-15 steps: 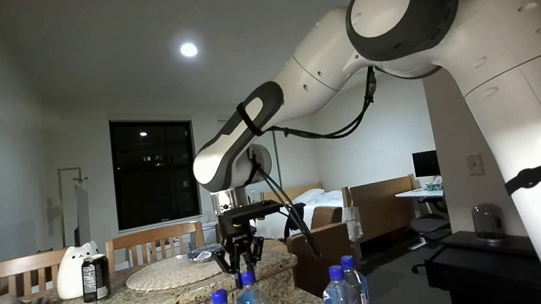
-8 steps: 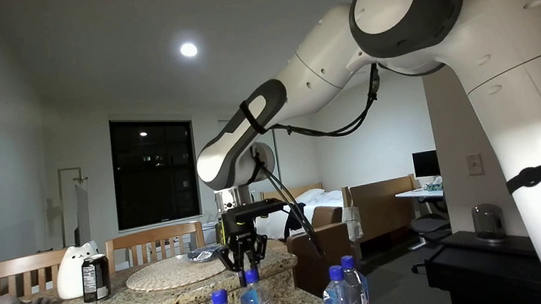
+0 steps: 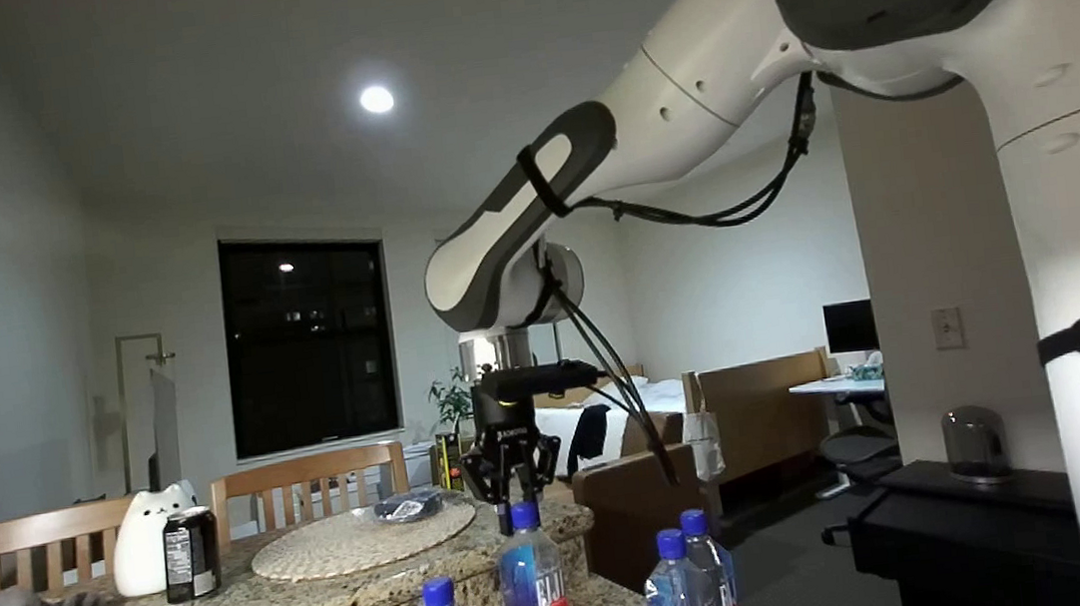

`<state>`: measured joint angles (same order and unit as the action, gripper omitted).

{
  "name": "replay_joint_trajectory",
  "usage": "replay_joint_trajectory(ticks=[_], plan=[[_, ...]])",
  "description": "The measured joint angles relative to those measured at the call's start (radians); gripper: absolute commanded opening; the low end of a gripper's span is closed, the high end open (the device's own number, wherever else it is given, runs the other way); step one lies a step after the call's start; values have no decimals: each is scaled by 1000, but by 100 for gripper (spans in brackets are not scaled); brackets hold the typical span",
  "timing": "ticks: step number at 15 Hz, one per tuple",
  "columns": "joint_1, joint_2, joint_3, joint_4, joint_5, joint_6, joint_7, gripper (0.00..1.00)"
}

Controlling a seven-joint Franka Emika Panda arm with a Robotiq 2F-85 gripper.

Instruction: Move the water bottles forward

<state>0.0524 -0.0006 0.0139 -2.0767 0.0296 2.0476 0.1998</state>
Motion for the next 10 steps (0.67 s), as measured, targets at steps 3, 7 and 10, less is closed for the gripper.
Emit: replay_joint_trajectory(ticks=[3, 7, 10], plan=[[-6, -83, -12, -73, 25, -22, -11, 14], [-15, -180, -29, -158, 25, -87, -62, 33], [-15, -220, -36, -190, 25, -126, -114, 33]])
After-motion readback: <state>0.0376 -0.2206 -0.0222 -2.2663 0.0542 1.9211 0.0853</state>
